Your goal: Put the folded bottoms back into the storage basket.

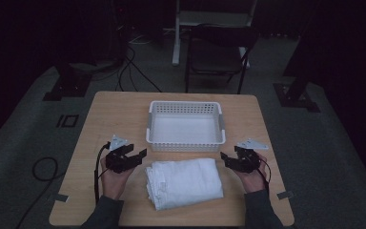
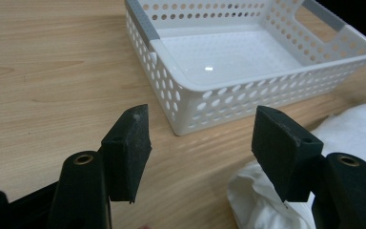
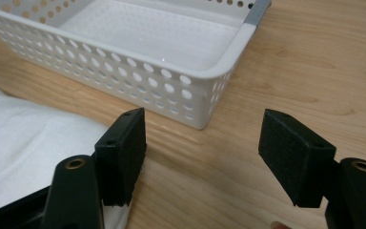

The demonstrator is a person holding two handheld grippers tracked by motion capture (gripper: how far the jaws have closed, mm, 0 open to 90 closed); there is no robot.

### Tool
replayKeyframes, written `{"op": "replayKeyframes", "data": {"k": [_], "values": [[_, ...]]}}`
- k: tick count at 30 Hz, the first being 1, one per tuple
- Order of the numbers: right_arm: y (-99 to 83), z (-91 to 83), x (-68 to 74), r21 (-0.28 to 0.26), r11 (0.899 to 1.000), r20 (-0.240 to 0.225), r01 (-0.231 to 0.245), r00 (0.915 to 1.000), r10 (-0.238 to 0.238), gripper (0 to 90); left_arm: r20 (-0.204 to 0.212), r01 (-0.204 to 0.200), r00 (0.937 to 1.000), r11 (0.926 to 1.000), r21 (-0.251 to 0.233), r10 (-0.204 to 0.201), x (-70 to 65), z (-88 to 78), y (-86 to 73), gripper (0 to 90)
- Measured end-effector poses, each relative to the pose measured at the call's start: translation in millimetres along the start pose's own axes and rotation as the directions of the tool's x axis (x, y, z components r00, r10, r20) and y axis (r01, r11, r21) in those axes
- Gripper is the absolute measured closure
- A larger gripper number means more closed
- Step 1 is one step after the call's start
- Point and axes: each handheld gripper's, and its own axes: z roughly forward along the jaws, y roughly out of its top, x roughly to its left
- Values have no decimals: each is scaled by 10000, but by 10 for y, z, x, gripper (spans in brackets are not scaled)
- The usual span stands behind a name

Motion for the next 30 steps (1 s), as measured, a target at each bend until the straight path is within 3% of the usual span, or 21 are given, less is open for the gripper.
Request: {"op": "replayKeyframes", "data": {"k": [4, 9, 30], "values": [[-38, 0, 32, 26, 10000, -64, 62, 10000, -61, 325, 92, -129, 9999, 9999, -88, 130, -56, -23, -30, 380], [-93, -32, 76, 18, 10000, -498, -21, 9988, 22, 326, 345, -96, 9994, 9999, 107, 93, -94, -23, -96, 387], [-282, -161, 302, -36, 9994, -931, 358, 9950, -360, 325, 769, -486, 9961, 9972, 575, 442, -423, -155, -413, 331]]}}
